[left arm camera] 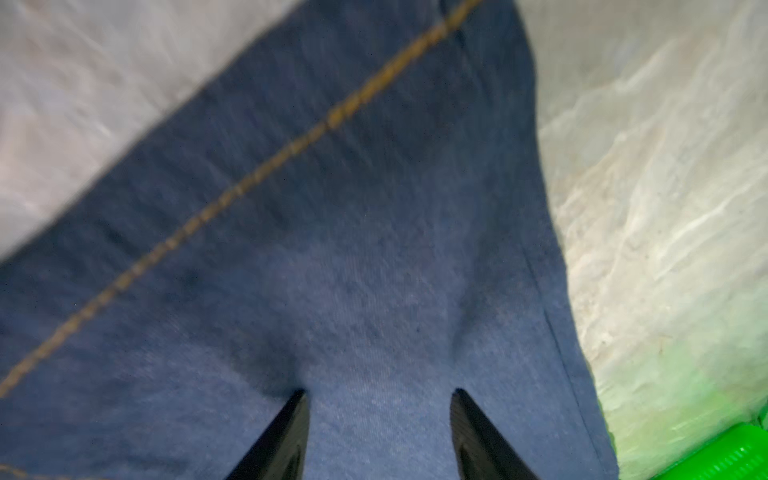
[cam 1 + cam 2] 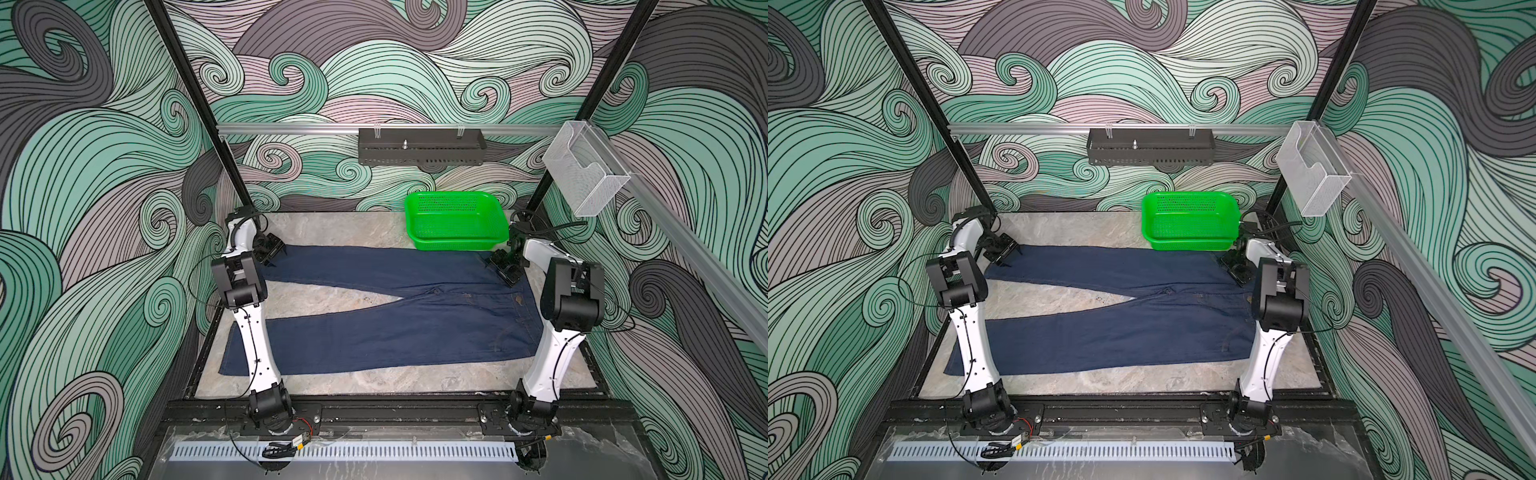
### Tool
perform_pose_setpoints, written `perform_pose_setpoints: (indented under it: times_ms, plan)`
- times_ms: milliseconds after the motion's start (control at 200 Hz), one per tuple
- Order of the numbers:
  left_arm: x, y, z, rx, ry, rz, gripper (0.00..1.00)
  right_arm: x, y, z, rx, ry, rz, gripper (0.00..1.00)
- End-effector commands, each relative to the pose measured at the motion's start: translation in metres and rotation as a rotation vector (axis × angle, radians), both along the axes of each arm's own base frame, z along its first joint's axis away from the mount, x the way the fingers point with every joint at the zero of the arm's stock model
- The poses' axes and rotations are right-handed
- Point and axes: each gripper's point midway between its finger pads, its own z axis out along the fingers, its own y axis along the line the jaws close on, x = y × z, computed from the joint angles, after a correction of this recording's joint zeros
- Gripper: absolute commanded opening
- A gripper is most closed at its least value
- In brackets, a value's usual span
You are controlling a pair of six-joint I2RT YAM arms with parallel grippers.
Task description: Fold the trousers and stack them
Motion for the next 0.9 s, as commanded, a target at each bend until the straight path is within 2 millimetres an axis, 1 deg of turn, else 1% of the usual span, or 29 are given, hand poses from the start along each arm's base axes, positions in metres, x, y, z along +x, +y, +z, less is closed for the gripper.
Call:
perform_pose_setpoints:
  times_ms: [0,30,80,150,155,160,170,180,235,270,295,315,380,415,455,495,530,535,650,670,685,770,891]
  plan:
    - [-0.015,-0.01,0.016,-0.02,0.04,-0.04,0.67,-0.033,-0.011,-0.002,-0.038,0.092,-0.028,0.78]
    - [-0.017,-0.01,0.028,-0.013,0.027,-0.05,0.71,-0.031,-0.009,0.006,-0.036,0.07,-0.023,0.78]
    - [-0.02,-0.011,0.055,0.003,-0.01,-0.067,0.76,-0.029,-0.007,0.021,-0.032,0.032,-0.018,0.79]
    - [-0.028,-0.014,0.092,0.023,-0.066,-0.087,0.8,-0.026,-0.004,0.047,-0.039,-0.032,-0.016,0.8]
    - [-0.029,-0.014,0.1,0.028,-0.08,-0.088,0.81,-0.027,-0.004,0.049,-0.04,-0.035,-0.016,0.8]
    - [-0.03,-0.015,0.102,0.029,-0.085,-0.09,0.81,-0.027,-0.004,0.051,-0.041,-0.039,-0.017,0.8]
    - [-0.032,-0.016,0.103,0.026,-0.083,-0.093,0.81,-0.027,-0.003,0.053,-0.041,-0.043,-0.014,0.8]
    - [-0.033,-0.017,0.112,0.032,-0.101,-0.094,0.82,-0.027,-0.002,0.058,-0.043,-0.053,-0.014,0.8]
    - [-0.046,-0.025,0.141,0.032,-0.149,-0.107,0.83,-0.03,0.002,0.079,-0.051,-0.09,-0.004,0.81]
    - [-0.056,-0.03,0.152,0.03,-0.17,-0.115,0.83,-0.033,0.004,0.091,-0.055,-0.108,0.001,0.81]
    - [-0.064,-0.034,0.165,0.037,-0.195,-0.121,0.84,-0.035,0.006,0.098,-0.053,-0.118,0.002,0.82]
    - [-0.07,-0.037,0.173,0.044,-0.215,-0.124,0.84,-0.038,0.007,0.103,-0.053,-0.123,0.001,0.82]
    - [-0.093,-0.046,0.192,0.061,-0.259,-0.127,0.85,-0.048,0.011,0.115,-0.037,-0.146,-0.012,0.83]
    - [-0.105,-0.049,0.202,0.073,-0.292,-0.124,0.85,-0.053,0.012,0.117,-0.026,-0.15,-0.025,0.83]
    - [-0.118,-0.053,0.207,0.084,-0.317,-0.116,0.86,-0.059,0.015,0.12,-0.016,-0.16,-0.036,0.83]
    - [-0.131,-0.055,0.212,0.1,-0.344,-0.104,0.86,-0.066,0.015,0.119,-0.008,-0.16,-0.052,0.83]
    - [-0.141,-0.056,0.213,0.112,-0.354,-0.087,0.86,-0.071,0.016,0.117,0.002,-0.16,-0.066,0.84]
    - [-0.142,-0.056,0.21,0.112,-0.347,-0.082,0.86,-0.072,0.017,0.117,0.004,-0.159,-0.068,0.84]
    - [-0.165,-0.061,0.212,0.126,-0.382,-0.023,0.87,-0.084,0.021,0.11,0.044,-0.145,-0.094,0.86]
    - [-0.167,-0.062,0.209,0.12,-0.372,-0.012,0.87,-0.087,0.022,0.109,0.05,-0.14,-0.098,0.86]
    - [-0.172,-0.063,0.216,0.124,-0.392,-0.003,0.87,-0.088,0.022,0.107,0.054,-0.137,-0.102,0.86]
    - [-0.178,-0.068,0.224,0.118,-0.416,0.018,0.87,-0.096,0.024,0.101,0.073,-0.119,-0.129,0.87]
    - [-0.181,-0.069,0.234,0.134,-0.43,0.045,0.87,-0.094,0.03,0.098,0.121,-0.109,-0.133,0.87]
